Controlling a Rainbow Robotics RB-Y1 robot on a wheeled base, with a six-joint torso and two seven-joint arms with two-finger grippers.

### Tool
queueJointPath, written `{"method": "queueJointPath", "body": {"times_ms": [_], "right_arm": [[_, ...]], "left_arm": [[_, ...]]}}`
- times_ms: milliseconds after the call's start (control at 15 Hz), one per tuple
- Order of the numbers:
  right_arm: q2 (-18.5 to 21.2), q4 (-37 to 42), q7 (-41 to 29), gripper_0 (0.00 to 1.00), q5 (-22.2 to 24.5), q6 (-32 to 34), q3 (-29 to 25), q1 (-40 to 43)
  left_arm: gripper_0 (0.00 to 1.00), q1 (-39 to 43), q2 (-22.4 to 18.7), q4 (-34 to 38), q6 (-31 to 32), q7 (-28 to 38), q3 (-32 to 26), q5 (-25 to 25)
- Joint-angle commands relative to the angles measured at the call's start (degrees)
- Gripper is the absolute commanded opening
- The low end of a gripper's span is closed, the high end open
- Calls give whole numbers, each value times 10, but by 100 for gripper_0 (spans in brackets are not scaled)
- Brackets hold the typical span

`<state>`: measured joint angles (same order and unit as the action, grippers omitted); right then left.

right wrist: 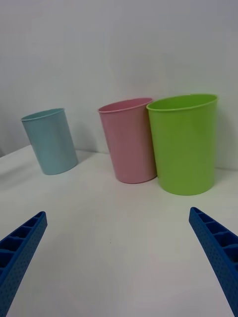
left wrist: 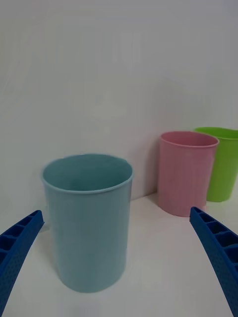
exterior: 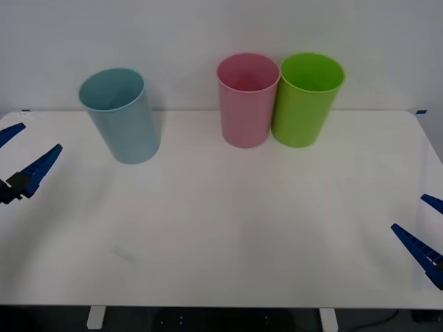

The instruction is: Grasp the object on the table and drop it into the matching bin: aluminum can to the light blue bin, PET bottle to the pink bin.

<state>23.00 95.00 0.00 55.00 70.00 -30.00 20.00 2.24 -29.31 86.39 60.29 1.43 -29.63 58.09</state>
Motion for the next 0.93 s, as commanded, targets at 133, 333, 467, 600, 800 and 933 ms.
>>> {"method": "queueJointPath", "body": {"times_ms": [133,333,467,600,800,933], "right_arm": [[0,0,0,100,0,0,0,0],[0,0,0,100,0,0,0,0],[0,0,0,100,0,0,0,0],[0,0,0,100,0,0,0,0],[0,0,0,100,0,0,0,0],[0,0,0,100,0,0,0,0]], "left_arm": [[100,52,-30,0,44,-20,-10,-39],[100,86,-33,0,88,-36,-38,-47],[100,102,-33,0,113,-46,-51,-47],[100,121,-33,0,122,-99,-55,-48],[100,136,-33,0,128,-110,-55,-51],[100,146,-33,0,128,-108,-55,-55]]}}
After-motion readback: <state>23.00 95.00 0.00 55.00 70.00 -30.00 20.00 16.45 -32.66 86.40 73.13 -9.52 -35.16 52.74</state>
